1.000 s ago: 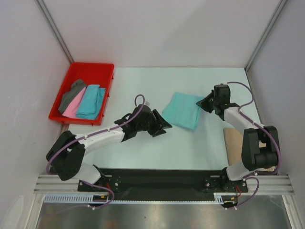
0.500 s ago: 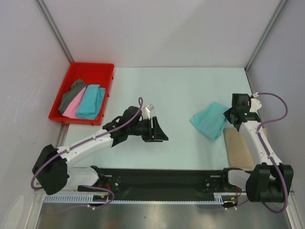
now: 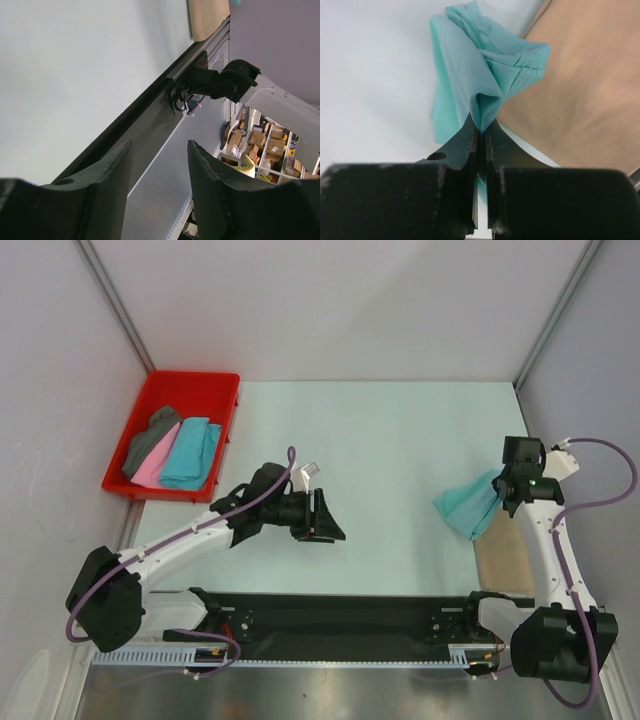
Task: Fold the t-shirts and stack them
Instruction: Neatly place the folded tshirt to the corner
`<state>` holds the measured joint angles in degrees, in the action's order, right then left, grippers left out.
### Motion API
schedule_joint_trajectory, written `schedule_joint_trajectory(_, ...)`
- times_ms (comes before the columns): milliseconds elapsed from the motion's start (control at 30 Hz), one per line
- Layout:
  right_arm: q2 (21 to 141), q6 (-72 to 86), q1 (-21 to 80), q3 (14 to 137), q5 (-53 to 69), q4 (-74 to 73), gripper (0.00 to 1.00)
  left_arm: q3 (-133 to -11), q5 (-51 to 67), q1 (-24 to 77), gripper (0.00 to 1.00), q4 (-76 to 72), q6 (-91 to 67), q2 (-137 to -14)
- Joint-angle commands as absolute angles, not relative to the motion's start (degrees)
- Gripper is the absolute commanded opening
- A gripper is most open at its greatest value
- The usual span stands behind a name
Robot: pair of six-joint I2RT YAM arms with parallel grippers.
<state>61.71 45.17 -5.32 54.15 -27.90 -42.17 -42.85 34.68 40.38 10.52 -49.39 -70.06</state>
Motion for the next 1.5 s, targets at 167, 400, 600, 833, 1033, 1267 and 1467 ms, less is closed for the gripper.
schedule_joint_trajectory(167,62.8,41.2,-9.3,63.2,-31.5,-43.4,0.00,-43.0,38.8,38.7,0.53,9.2,-47.3,-70.2)
schedule_joint_trajectory(400,62.3,39.9,-9.9,66.2,-32.1,-44.8,0.00,-43.0,40.0,37.7,0.53,8.9,-47.2,-70.6)
schedule_joint_trajectory(600,61.5,36.5,-11.9,69.2,-32.2,-47.6,0.00,-43.0,41.2,36.9,0.53,8.2,-47.1,-71.2)
schedule_joint_trajectory(833,60.6,35.2,-16.2,65.6,-27.2,-46.7,0.00,-42.6,42.5,36.8,0.53,6.6,-47.9,-72.4)
schedule_joint_trajectory(1033,59.9,34.7,-19.9,62.5,-23.4,-46.7,0.00,-42.7,42.8,36.7,0.53,6.9,-47.5,-72.7)
schedule_joint_trajectory(1267,58.9,34.5,-24.2,59.5,-20.2,-48.6,0.00,-43.0,43.9,36.6,0.53,6.9,-47.1,-73.7)
schedule_joint_trajectory(1467,58.4,30.9,-28.8,57.5,-18.3,-48.7,0.00,-42.6,44.4,36.1,0.53,6.6,-47.0,-73.9)
